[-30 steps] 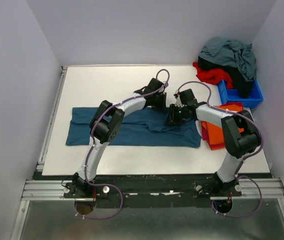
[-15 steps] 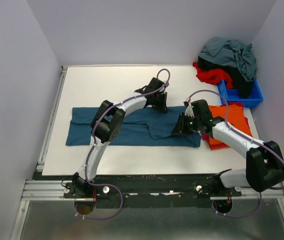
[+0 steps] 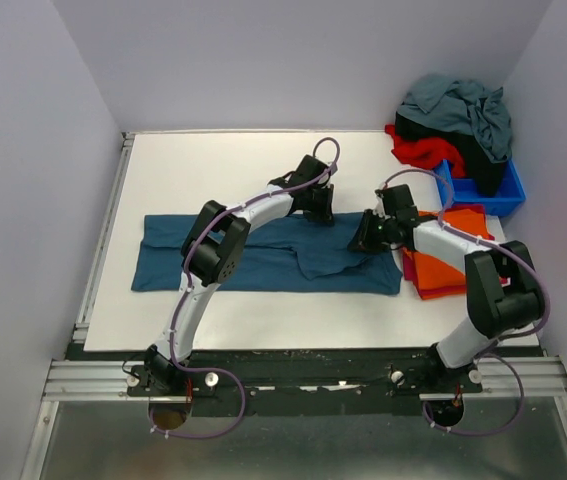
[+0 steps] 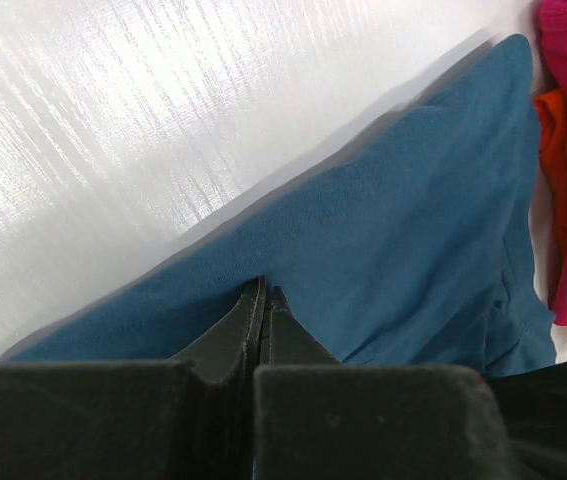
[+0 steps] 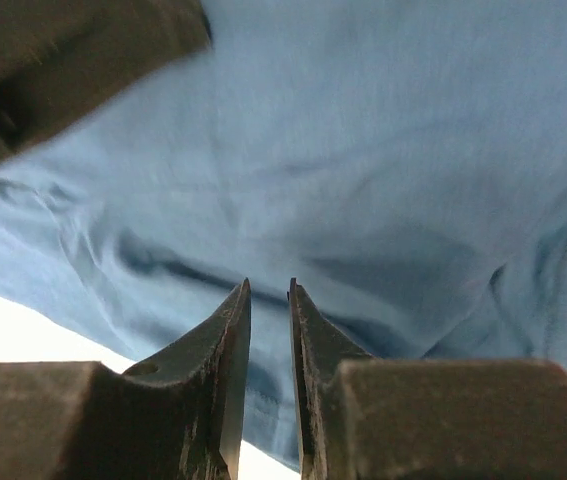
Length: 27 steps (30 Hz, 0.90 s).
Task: Fold and stack the t-shirts
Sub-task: Fold the other side of the tshirt into a rectangle
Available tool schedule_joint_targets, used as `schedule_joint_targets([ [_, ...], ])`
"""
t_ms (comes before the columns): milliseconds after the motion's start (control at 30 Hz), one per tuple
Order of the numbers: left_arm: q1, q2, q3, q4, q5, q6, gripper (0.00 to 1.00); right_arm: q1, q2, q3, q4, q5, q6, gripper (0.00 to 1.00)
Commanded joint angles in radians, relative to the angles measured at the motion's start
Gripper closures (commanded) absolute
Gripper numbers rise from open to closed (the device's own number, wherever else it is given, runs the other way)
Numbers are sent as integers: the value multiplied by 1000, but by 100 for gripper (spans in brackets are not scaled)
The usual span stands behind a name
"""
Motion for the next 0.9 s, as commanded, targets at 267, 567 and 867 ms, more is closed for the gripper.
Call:
schedule_joint_targets([
  [267,1,13,28,-15,-41,21,100,86,-313,-361,115,-383,153,71],
  [567,1,-5,37,-14,-38,23,100,72,-409,-188,-81,-60,59,70],
  [867,1,-132,34,-34,-47,14,76,62,-205,-133,0,116,85,99],
])
